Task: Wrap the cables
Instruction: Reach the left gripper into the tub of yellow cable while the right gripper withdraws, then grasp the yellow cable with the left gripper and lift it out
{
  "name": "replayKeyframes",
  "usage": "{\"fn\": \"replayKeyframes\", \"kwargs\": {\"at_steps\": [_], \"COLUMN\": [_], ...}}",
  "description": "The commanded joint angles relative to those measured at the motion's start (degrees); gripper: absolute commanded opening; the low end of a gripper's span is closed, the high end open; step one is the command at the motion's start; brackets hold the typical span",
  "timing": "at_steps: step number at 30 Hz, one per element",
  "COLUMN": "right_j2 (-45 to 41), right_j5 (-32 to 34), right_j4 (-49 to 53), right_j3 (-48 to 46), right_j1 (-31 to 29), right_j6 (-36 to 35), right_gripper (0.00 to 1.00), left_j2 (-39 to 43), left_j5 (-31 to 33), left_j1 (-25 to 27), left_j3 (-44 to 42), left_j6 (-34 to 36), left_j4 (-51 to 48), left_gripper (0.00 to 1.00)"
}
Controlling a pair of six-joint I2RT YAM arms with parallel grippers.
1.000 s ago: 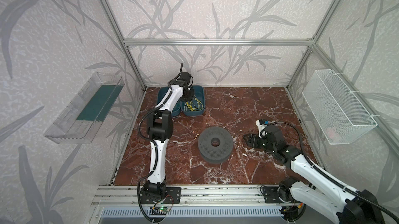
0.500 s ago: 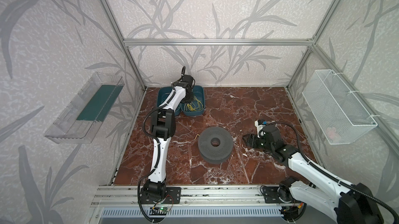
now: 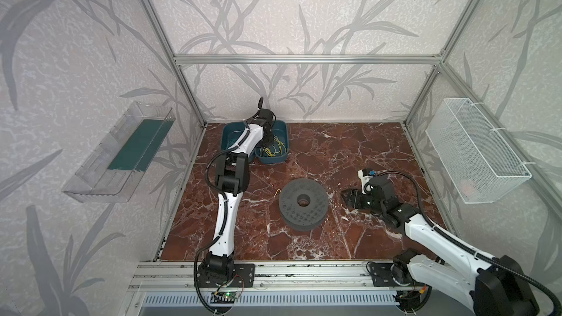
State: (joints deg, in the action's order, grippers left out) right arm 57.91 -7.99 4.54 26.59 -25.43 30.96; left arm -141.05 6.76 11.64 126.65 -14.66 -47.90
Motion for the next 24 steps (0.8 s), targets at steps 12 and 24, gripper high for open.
{"fn": "replayKeyframes", "kwargs": {"at_steps": [12, 24], "right_j2": [-1.02, -3.47], "right_j5": [-0.54, -0.80], "right_j4": [-0.32, 0.51], "right_j3": [-0.27, -0.75], "right_j1": [0.29, 0.31], "right_j6": [-0.02, 0.44], "right_gripper": [0.73, 0.73], "left_j2": [7.30, 15.24], "left_j5": [-4.13, -6.79], "left_j1": [0.31, 0.36], "left_j3": [1.36, 1.19], "left_j6": [0.52, -0.01], "left_j4": [-0.11, -0.24], "left_gripper": [0.00, 0.00]}}
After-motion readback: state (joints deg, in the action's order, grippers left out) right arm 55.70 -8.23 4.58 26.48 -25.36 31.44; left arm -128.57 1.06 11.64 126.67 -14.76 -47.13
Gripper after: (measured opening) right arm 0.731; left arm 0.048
